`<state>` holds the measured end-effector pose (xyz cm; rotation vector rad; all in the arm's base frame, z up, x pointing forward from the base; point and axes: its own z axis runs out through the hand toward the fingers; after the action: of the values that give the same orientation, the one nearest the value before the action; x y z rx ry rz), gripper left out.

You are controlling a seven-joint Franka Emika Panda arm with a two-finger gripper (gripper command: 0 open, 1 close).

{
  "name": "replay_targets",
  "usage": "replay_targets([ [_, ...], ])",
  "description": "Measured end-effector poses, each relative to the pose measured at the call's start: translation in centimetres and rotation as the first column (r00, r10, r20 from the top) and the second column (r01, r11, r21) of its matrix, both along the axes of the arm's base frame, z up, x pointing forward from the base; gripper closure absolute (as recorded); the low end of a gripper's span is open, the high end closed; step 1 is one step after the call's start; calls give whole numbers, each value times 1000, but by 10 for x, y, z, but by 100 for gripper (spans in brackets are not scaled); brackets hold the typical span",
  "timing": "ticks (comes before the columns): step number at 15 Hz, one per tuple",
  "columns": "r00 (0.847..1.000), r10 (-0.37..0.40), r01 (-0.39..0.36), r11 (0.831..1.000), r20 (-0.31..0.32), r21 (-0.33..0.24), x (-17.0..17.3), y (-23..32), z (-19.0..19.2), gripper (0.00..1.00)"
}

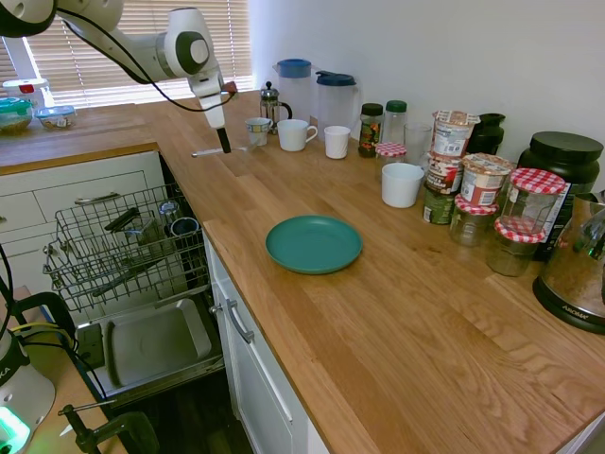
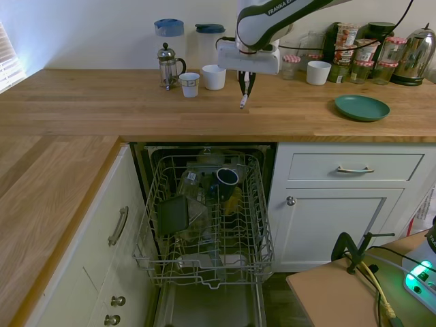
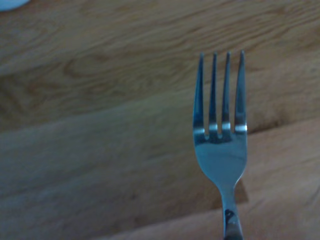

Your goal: Put the fork in the dishwasher

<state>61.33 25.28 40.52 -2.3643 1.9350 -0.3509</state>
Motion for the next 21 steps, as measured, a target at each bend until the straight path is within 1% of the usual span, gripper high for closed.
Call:
replay_targets([
  [2,999,52,-52,999,2,-15,-30,35,3,100],
  [5,993,120,-120,992,-11,-32,-78,74,-2,100],
  [9,985,170,-170,985,-19,-27,-126,91,-14,100],
  [11,985,175,-175,984,-3,-20,-147,90,-13,100],
  [14,985,174,-174,984,-10,-23,-149,89,-17,100],
  [16,984,179,-179,984,-20,-20,-161,96,-27,100],
  [19,981,192,-192,981,-32,-6,-194,116,-50,100],
  [21,980,198,-198,980,-37,-9,-221,128,-68,100],
])
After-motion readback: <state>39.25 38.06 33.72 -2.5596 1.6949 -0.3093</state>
